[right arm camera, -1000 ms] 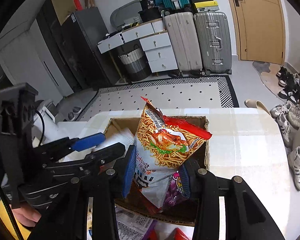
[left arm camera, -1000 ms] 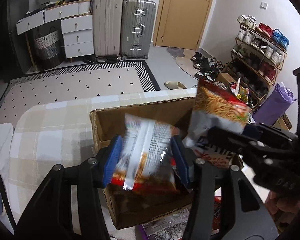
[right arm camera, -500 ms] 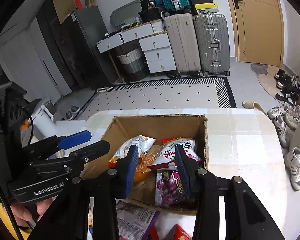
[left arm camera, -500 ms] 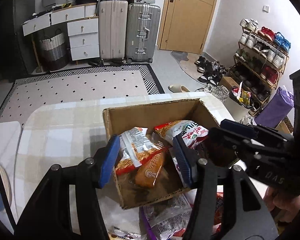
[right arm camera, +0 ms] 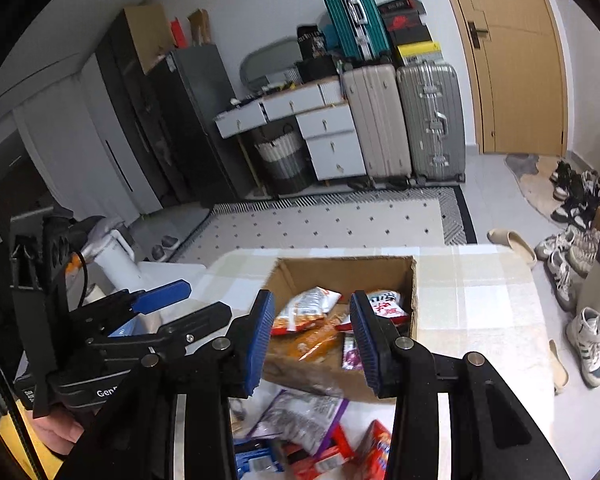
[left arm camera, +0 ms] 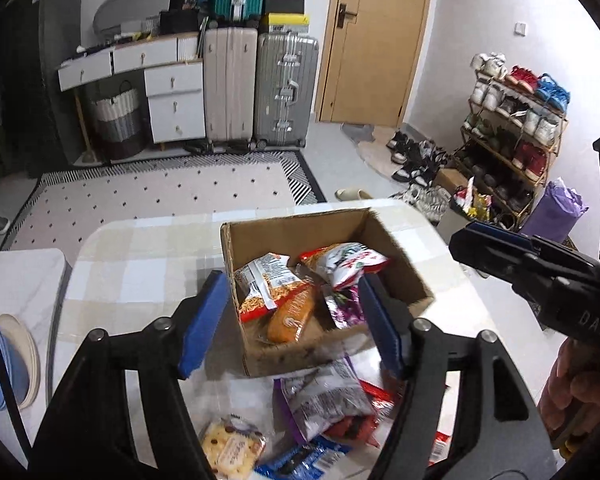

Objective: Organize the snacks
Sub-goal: 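Open both grippers to release the noodle bags and withdraw from the box, then move both grippers toward the remaining snacks on the table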

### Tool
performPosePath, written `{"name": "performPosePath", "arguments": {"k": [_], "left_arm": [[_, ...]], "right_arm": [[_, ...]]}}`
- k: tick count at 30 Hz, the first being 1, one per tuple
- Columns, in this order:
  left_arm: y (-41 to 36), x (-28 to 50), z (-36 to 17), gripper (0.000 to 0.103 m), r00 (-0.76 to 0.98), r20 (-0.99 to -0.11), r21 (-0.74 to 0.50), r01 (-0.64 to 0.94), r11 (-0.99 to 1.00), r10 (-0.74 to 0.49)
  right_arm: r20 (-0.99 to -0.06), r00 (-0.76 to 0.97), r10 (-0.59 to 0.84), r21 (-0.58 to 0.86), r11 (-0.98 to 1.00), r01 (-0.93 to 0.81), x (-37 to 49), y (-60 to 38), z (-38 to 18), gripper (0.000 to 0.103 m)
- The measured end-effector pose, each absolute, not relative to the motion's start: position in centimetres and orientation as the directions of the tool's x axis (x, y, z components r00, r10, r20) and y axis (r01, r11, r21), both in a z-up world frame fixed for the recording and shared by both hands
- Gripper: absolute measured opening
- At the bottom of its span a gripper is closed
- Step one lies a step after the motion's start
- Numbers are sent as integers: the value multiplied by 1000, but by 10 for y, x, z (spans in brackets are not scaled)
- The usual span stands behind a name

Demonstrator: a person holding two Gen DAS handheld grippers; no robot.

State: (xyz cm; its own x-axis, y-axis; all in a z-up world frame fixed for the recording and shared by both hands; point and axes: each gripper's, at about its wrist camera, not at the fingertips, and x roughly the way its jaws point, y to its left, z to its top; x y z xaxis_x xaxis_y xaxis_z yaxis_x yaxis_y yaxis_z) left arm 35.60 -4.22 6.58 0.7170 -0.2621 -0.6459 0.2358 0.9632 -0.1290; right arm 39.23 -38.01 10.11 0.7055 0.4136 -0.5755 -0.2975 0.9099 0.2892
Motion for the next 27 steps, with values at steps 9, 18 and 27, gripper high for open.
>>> {"name": "performPosePath", "arguments": {"k": [9, 18, 27], "left_arm": [[-37, 258, 136, 78, 800, -537, -94, 256, 962, -266], [-14, 160, 188, 89, 871, -418, -99, 238, 966, -257], [11, 69, 193, 103, 936, -271, -133, 196, 972, -226]], "right_arm": [[-466, 766, 443, 225, 897, -381, 294, -373, 159, 47], [-328, 817, 475, 197, 880, -432, 188, -375, 192, 69], [-160, 880, 447, 140, 893, -428, 70, -396, 173, 89]]}}
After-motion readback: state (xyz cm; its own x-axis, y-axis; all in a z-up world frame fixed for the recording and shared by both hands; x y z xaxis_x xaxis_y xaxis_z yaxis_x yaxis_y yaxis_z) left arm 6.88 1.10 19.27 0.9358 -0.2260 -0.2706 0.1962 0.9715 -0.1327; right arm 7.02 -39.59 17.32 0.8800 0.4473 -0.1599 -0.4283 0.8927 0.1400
